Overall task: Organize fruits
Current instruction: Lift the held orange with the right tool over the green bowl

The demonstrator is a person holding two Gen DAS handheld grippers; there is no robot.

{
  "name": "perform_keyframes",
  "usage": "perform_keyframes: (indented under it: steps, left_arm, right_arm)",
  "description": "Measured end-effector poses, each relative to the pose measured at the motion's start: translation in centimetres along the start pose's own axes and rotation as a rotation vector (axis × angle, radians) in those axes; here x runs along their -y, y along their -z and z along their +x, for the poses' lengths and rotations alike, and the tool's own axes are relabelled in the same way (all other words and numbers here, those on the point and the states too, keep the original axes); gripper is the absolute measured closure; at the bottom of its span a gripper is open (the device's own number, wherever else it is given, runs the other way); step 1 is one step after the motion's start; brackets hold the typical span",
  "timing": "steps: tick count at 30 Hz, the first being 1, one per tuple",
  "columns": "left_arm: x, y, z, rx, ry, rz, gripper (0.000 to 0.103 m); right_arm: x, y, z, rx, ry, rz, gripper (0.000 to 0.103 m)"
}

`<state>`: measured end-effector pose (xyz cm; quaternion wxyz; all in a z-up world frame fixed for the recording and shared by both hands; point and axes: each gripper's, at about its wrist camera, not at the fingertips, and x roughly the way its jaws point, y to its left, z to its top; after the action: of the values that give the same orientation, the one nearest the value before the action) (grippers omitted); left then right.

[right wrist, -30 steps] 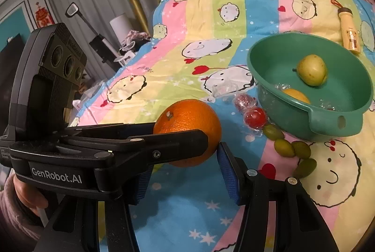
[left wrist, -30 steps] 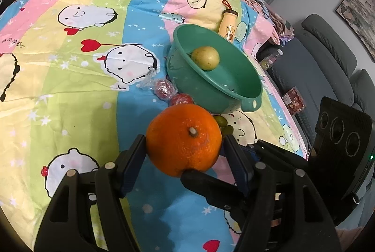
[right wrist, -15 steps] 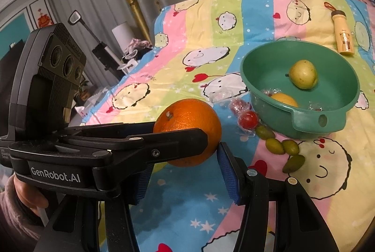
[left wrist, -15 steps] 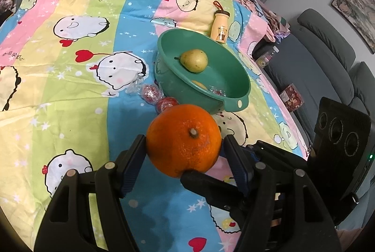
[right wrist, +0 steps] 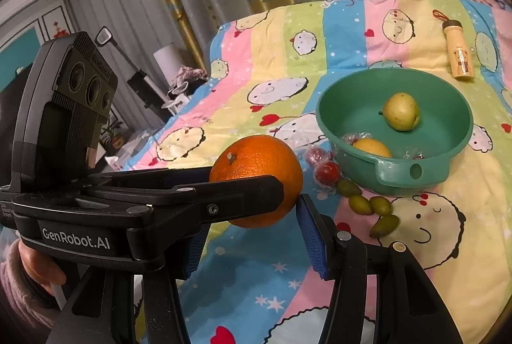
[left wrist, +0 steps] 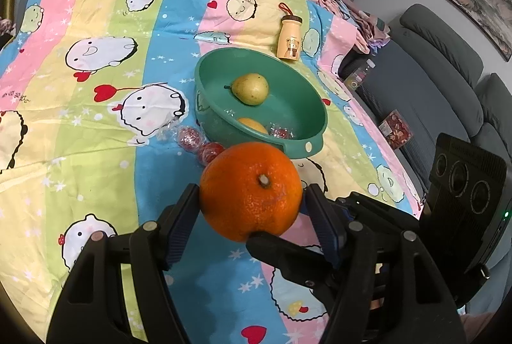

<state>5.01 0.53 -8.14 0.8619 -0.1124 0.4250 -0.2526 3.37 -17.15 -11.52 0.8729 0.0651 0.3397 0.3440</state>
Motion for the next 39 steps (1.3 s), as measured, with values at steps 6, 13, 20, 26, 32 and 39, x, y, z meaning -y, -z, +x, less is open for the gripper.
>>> perform_keyframes:
  steps: [6, 13, 20, 26, 32, 39]
  left_arm:
    - [0.7, -0.3, 0.2, -0.002, -0.007, 0.019, 0.036]
    - [1.7, -0.8, 0.5, -0.002, -0.015, 0.043, 0.036]
    - [2.7, -1.5, 0.9, -0.005, -0.019, 0.074, 0.036]
    - [3.5, -2.0, 1.3, -0.004, -0.022, 0.090, 0.036]
    - [3.9, -2.5, 1.9, -0.007, -0.019, 0.102, 0.036]
    - [4.2, -3.4, 2.7, -0.006, -0.017, 0.113, 0.036]
  right_arm:
    - [0.5, -0.1, -0.5, 0.015, -0.006, 0.013, 0.047]
    - [1.1, 0.0, -1.1, 0.035, -0.006, 0.023, 0.047]
    - [1.8, -0.2, -1.8, 0.061, -0.004, 0.040, 0.047]
    - [2.3, -0.3, -2.1, 0.075, 0.002, 0.047, 0.047]
    - [2.9, -0.4, -2.3, 0.086, 0.010, 0.056, 0.047]
    - [3.9, -0.9, -2.2, 0.099, 0.016, 0.063, 0.047]
